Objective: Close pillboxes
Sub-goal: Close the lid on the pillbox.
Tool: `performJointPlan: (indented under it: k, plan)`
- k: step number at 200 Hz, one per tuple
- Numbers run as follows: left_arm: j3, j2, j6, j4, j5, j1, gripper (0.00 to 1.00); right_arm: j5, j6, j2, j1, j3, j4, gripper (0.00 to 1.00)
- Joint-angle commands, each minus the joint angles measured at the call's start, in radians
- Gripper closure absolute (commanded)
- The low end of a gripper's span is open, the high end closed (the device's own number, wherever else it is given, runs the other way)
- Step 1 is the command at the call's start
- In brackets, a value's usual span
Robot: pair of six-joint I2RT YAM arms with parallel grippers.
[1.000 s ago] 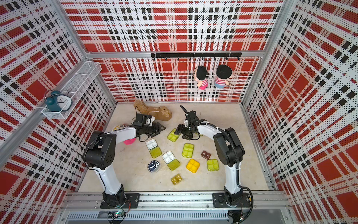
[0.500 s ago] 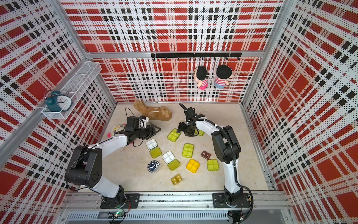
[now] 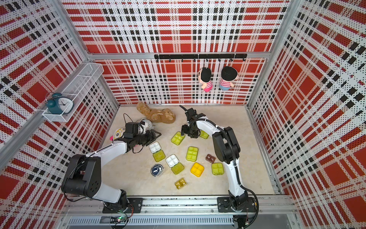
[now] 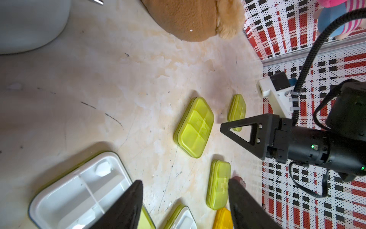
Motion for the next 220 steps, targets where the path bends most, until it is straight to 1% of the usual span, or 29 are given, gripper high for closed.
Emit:
performJointPlan:
  k: [1,52,129,220]
  plan:
    - [-0.026,-0.025,-0.003,0.034,-0.007,0.013,0.3,0.023,-0.034,0.027,0.013,0.019,-0.039,0.25]
    - [-0.046,-0.026,0.004,0.041,0.001,0.022,0.3,0.025,-0.044,0.067,0.037,0.056,-0.06,0.25]
    - [-0.091,-0.059,0.013,0.043,0.013,0.069,0.3,0.029,-0.041,0.117,0.052,0.104,-0.082,0.25]
    - [-0.107,-0.071,0.041,0.015,0.024,0.098,0.3,0.077,-0.041,0.159,0.061,0.085,-0.119,0.24]
